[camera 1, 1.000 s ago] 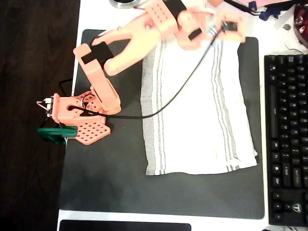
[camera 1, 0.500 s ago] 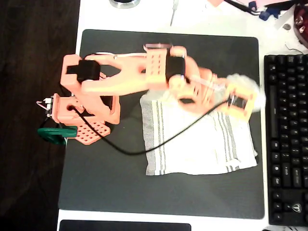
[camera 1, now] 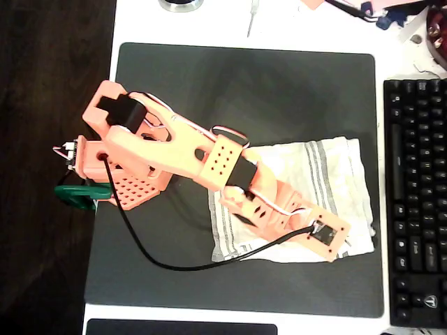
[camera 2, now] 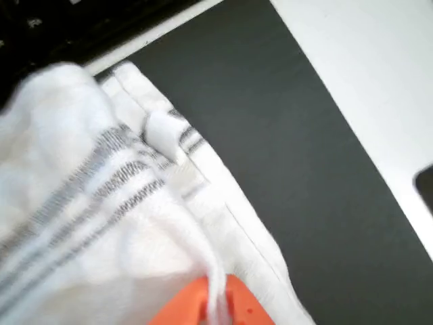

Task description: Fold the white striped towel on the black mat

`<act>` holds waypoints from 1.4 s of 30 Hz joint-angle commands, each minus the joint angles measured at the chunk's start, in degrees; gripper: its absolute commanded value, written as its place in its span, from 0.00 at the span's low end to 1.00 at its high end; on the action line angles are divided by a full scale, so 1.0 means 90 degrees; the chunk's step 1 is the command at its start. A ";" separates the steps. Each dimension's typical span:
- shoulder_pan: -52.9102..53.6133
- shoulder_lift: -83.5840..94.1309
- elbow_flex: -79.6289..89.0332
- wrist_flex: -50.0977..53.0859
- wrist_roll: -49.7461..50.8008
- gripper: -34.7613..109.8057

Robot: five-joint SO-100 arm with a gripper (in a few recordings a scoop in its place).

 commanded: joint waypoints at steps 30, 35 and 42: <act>-0.1572 0.5586 0.3154 0.1445 -0.0205 0.33; -0.1816 0.7100 0.3799 0.2529 -0.0273 0.32; -0.2422 0.9170 0.4258 0.4531 -0.0449 0.32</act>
